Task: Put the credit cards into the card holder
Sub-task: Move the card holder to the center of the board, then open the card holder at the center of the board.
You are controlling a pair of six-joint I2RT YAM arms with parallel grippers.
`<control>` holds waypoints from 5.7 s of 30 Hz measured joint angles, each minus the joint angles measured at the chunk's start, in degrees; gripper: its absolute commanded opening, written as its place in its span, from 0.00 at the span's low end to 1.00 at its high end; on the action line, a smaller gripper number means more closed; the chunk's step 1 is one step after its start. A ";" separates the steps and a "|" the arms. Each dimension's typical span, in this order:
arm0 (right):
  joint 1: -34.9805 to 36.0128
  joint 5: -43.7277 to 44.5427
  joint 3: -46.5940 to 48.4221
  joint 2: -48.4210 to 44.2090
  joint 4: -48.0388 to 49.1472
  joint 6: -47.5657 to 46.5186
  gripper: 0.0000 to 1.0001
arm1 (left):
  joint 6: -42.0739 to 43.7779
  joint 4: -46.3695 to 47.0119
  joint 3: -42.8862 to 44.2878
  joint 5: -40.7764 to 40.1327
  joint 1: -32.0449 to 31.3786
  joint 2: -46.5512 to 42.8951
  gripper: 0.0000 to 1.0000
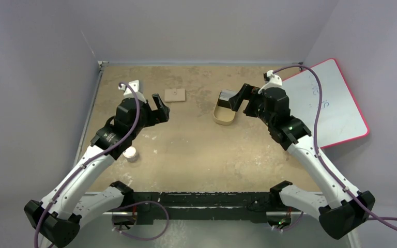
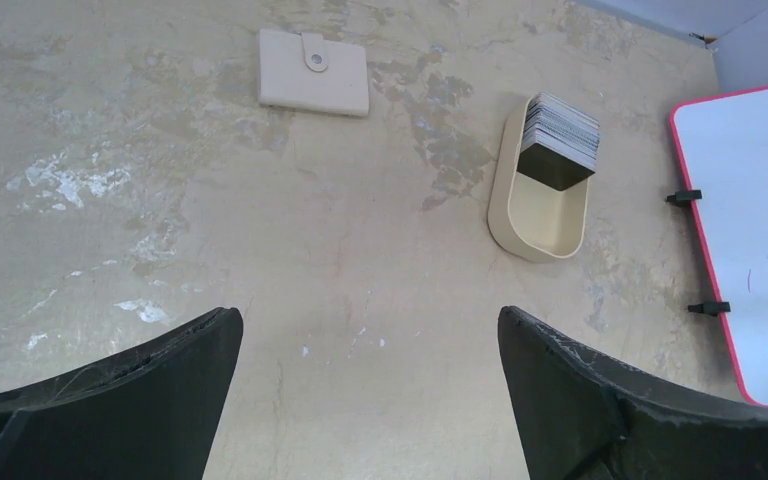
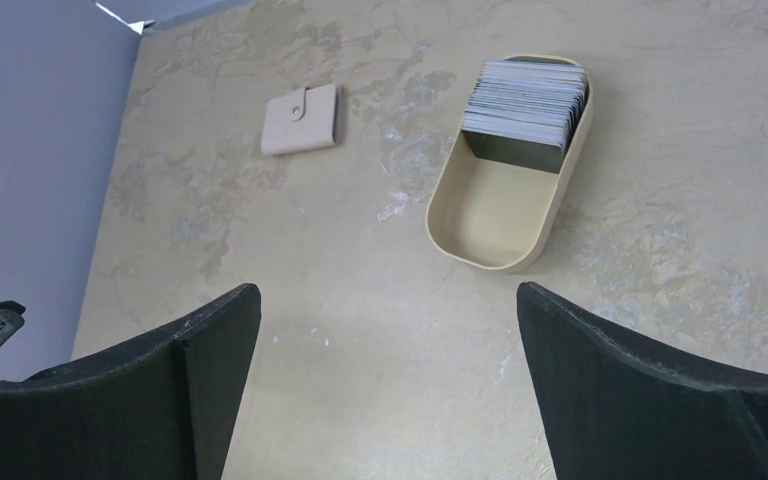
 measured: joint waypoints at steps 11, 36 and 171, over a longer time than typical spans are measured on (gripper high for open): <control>-0.04 -0.20 0.00 -0.22 0.02 -0.17 0.99 | 0.63 -1.31 1.92 -5.42 0.00 8.76 0.90; -0.04 -4.55 -1.64 -7.39 2.49 -1.07 0.96 | 0.94 13.03 25.90 -4.42 14.82 56.65 0.58; 27.58 2.45 5.01 44.68 6.38 -4.31 0.02 | 2.12 -1.55 -7.28 -10.93 5.77 -9.14 0.63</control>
